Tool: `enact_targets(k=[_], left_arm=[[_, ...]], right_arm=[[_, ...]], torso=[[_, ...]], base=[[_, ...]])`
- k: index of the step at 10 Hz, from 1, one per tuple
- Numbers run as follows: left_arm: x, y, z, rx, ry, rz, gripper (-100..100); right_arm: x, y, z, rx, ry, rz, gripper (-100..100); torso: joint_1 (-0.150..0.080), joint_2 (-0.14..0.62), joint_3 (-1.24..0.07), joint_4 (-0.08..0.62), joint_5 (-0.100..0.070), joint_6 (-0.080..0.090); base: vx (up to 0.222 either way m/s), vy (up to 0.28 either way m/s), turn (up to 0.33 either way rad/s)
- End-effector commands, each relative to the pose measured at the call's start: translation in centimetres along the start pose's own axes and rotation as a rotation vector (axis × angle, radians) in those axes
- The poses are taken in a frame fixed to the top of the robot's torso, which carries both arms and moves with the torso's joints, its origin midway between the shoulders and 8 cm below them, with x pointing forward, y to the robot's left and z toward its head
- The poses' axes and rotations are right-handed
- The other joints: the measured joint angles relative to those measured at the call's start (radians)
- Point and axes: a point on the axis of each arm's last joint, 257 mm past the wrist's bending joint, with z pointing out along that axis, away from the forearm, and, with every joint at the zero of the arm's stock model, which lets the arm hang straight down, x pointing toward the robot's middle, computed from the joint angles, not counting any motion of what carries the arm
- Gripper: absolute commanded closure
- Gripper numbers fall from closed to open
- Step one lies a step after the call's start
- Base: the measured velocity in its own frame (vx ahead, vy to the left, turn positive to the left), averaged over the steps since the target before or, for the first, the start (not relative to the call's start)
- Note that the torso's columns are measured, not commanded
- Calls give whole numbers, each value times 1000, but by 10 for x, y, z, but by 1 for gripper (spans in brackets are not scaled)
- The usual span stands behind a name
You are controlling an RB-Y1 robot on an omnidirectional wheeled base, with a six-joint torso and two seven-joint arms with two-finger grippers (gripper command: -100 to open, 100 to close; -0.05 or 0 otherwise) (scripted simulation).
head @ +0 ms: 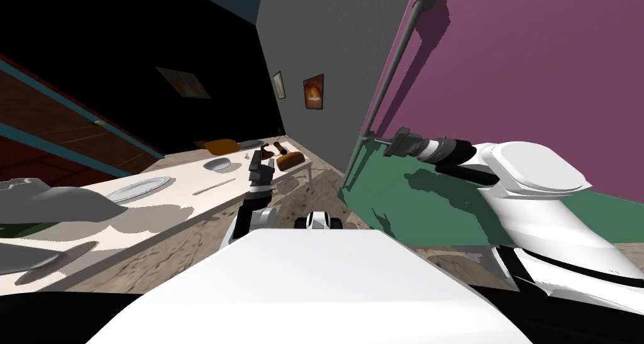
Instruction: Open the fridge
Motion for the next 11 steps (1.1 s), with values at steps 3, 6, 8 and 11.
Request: enact_targets(k=[3, 6, 8, 11], left_arm=[[0, 0, 0, 0, 0, 0, 0], [0, 0, 0, -1, 0, 0, 0], [0, 0, 0, 0, 0, 0, 0], [0, 0, 0, 0, 0, 0, 0]], right_arm=[[-7, 3, 0, 1, -18, 3, -100], [22, 3, -10, 4, 63, 5, -100], [40, 3, -17, 6, 115, 5, -100], [74, 3, -34, 9, 215, 4, -100]], torso=[[2, -3, -1, 0, 1, 1], [1, -10, -7, -3, 1, -1], [1, 3, 2, 1, 0, 0], [3, 1, 1, 1, 1, 0]], base=[[-82, -1, 4], [207, 17, -62], [187, 12, -43], [203, 44, -70]])
